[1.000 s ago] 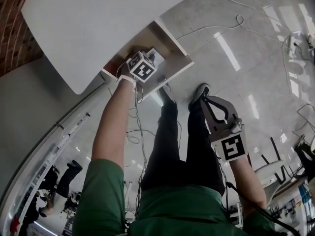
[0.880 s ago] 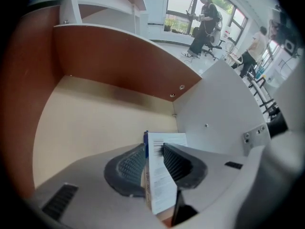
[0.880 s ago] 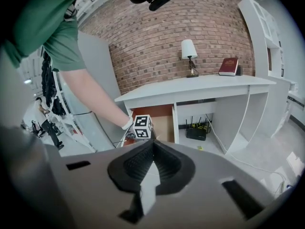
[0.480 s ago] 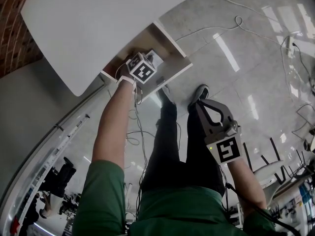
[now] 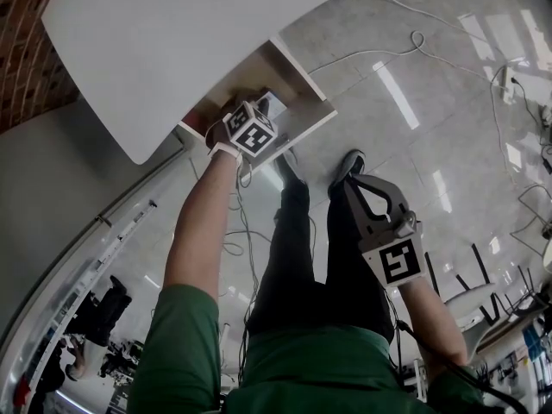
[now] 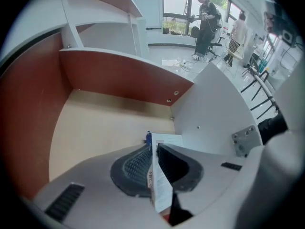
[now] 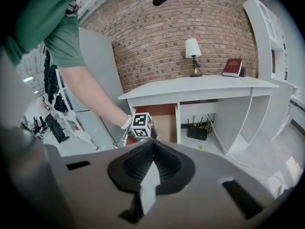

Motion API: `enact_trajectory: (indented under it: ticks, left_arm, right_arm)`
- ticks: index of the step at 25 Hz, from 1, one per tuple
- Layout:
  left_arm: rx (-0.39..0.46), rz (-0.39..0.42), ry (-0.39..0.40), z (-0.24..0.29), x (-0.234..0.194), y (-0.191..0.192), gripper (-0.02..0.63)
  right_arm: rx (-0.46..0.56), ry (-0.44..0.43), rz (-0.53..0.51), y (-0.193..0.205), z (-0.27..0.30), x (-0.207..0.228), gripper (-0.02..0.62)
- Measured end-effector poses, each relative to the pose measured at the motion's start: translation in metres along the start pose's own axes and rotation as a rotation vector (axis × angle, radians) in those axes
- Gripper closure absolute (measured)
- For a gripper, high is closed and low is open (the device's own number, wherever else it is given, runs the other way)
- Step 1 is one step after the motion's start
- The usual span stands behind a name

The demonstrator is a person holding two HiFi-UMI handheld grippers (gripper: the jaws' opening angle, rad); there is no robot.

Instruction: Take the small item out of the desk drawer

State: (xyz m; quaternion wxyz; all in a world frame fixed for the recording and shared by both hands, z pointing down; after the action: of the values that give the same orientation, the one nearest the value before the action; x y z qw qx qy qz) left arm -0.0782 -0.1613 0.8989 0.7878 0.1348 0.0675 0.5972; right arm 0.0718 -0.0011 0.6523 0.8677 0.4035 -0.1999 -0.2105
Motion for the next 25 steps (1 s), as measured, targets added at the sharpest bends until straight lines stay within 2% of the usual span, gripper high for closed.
enact_trajectory:
  ticks: [14,21,25]
  left_arm:
    - [0.081,0.022,-0.081,-0.027,0.02,-0.003,0.58]
    - [0.169,-0.041,-0.132,-0.054,0.016,-0.01,0.581]
    - [0.212,-0.045,-0.149,-0.074,0.019,-0.016,0.581]
  right_arm:
    - [0.016,-0.003,-0.02,-0.012,-0.008,-0.012,0.592]
    - [0.024,-0.009,-0.032,-0.019,-0.009,-0.021,0.592]
    - [0.031,-0.002,-0.035,-0.026,-0.014,-0.021,0.592]
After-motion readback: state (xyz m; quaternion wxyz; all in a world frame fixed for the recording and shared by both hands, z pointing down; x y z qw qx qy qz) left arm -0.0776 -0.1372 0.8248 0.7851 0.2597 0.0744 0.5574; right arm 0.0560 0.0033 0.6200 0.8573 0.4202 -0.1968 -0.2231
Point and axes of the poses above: the fingertips, and each gripper's own axes: z forward along the fingers, x to its right, y out of its underside, the point moved 4 cm from there along -z, backward along the fingers
